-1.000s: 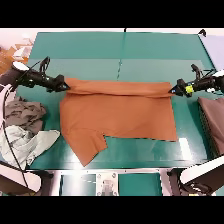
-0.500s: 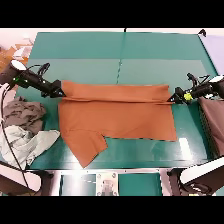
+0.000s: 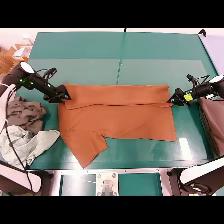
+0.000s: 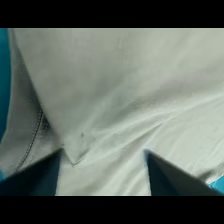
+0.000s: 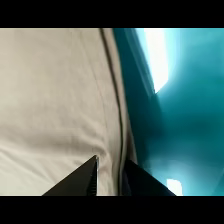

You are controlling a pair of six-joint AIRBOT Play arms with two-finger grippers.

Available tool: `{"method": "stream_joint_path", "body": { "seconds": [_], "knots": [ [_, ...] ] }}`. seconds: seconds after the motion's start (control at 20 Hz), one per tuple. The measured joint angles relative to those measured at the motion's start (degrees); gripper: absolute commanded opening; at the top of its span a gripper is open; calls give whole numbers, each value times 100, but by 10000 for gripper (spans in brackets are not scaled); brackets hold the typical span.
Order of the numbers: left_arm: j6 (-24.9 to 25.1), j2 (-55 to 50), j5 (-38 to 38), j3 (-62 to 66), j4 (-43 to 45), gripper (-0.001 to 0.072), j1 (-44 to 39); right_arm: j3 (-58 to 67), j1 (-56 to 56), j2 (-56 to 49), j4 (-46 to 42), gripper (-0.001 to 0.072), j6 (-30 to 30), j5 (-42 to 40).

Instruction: Fold the shirts.

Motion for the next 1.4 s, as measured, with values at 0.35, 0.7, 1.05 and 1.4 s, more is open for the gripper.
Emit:
{"method": "stream_joint_path", "body": {
  "seconds": [0.35,0.7,1.05,1.4],
  "knots": [
    [-398,599,-859,-205,173,481,131,-960,-223,1266,-973,105,754,186],
    [-595,3515,-614,-2885,581,427,162,-4441,-402,4328,-1106,87,1423,-251],
    [-734,5351,468,-5724,-59,531,164,-6102,-420,6022,-708,410,1735,-999],
    [-507,5563,1241,-6933,-890,531,168,-6380,-426,5801,-326,441,2166,-1587]
  ]
}}
